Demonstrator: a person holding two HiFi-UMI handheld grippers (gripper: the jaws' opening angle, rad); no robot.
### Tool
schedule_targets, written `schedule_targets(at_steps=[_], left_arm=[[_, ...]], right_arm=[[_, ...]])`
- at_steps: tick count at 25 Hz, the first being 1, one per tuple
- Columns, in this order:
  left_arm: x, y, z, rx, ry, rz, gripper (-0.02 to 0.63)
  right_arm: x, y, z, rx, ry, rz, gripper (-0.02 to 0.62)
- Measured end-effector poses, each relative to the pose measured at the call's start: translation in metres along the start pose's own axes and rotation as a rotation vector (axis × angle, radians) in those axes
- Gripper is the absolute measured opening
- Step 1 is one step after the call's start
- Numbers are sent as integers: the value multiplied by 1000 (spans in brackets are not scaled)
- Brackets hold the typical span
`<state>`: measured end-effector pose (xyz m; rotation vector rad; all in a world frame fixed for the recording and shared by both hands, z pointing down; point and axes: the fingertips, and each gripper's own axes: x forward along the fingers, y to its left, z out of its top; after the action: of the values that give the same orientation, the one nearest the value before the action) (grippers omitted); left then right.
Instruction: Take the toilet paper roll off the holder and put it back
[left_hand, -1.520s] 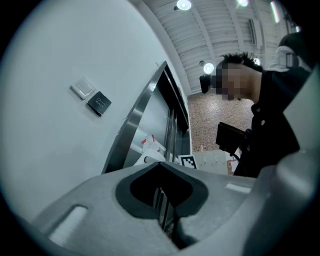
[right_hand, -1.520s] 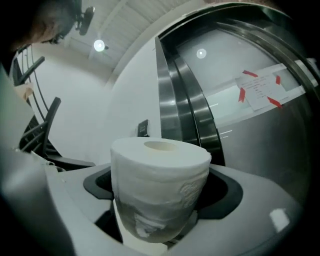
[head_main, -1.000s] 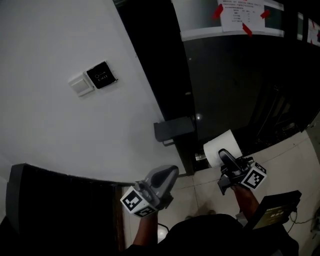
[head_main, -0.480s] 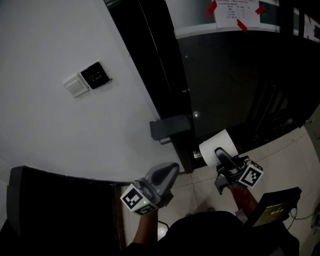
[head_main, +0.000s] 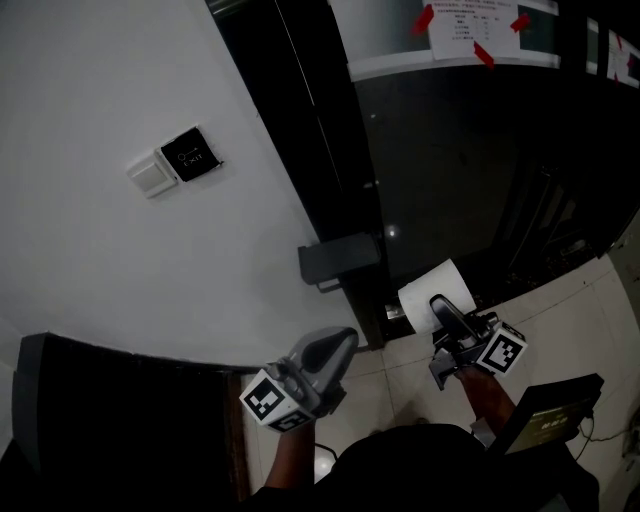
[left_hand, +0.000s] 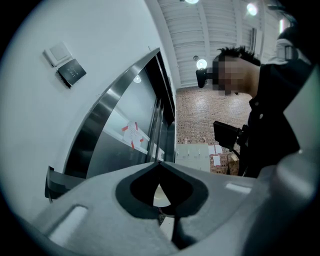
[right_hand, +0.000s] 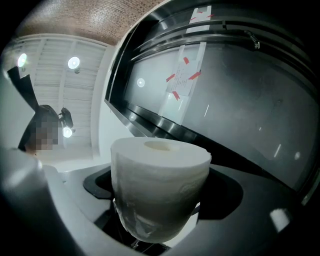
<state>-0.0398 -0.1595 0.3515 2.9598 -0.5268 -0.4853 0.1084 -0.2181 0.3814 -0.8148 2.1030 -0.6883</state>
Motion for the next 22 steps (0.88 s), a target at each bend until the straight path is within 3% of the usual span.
schedule_targets(at_steps=[7,22], left_arm=[[5,-3,2,-13,-24,-27,-3],[-1,3,-3,-26,-19,-3,-3]], right_arm=[[3,4,4,6,-21,10,468],[9,-12,-4,51,2,-11,467]])
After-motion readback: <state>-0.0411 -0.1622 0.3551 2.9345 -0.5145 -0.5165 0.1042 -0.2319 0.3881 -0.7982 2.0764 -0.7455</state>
